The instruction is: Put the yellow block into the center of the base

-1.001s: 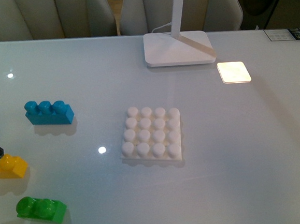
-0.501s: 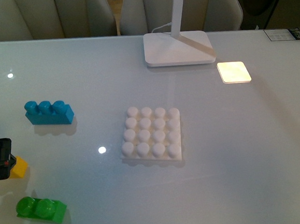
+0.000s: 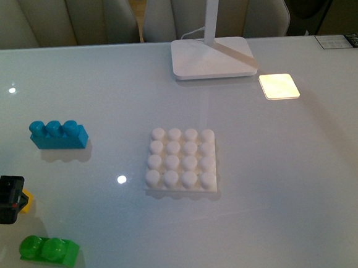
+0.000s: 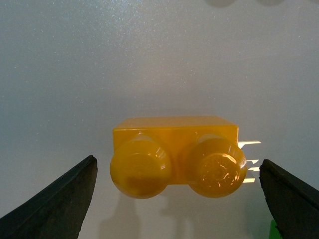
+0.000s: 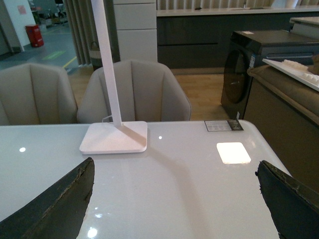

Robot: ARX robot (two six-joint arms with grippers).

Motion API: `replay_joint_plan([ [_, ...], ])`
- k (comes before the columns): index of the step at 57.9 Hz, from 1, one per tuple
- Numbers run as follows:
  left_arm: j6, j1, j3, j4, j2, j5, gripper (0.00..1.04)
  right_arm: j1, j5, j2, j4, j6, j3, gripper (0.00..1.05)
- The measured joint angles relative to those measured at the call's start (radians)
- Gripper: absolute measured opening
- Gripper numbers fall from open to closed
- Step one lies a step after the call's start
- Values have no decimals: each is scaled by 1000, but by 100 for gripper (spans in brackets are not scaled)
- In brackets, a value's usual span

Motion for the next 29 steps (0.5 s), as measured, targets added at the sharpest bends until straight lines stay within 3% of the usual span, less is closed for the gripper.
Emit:
replay_joint_plan([
  [29,37,-21,50,-21,46,-4,97,0,0,0,0,0,0,96],
])
